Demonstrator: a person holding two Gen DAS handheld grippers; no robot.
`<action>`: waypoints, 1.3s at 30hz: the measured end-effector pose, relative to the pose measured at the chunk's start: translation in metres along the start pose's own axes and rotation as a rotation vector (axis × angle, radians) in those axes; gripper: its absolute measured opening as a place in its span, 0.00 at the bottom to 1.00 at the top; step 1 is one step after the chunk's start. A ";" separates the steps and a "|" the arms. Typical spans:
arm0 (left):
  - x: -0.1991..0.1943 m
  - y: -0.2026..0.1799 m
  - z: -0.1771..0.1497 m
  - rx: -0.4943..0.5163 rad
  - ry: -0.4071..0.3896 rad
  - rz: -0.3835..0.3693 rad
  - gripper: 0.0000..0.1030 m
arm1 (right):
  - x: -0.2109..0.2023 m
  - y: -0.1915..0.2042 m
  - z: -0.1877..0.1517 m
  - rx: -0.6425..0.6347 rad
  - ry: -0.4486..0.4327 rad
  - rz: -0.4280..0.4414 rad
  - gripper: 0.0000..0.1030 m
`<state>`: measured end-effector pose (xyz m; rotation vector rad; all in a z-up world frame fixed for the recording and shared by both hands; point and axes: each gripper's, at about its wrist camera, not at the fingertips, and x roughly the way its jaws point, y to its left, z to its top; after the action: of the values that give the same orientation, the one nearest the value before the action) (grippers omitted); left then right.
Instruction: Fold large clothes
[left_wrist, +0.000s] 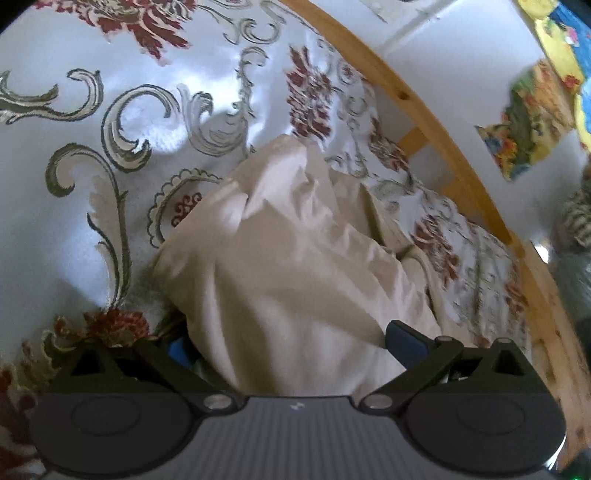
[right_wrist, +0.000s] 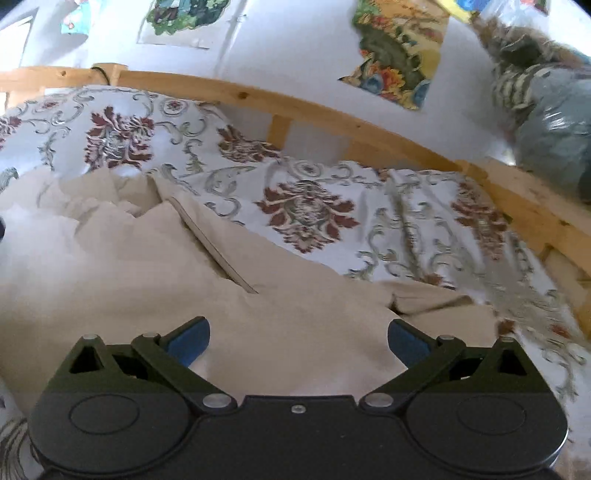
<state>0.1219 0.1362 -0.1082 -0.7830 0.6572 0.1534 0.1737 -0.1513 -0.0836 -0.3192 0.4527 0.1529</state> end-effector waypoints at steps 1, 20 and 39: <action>0.001 -0.005 0.000 0.001 -0.005 0.023 0.99 | 0.001 0.001 -0.006 0.020 -0.004 -0.003 0.99; -0.054 -0.155 -0.016 0.688 -0.218 -0.132 0.05 | -0.002 -0.023 -0.021 0.200 -0.076 0.099 0.98; -0.005 -0.301 -0.183 1.375 0.108 -0.241 0.05 | -0.049 -0.250 -0.106 1.401 0.125 0.741 1.00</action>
<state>0.1378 -0.2043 -0.0187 0.4676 0.5982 -0.5346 0.1411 -0.4250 -0.0848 1.2381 0.6822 0.4891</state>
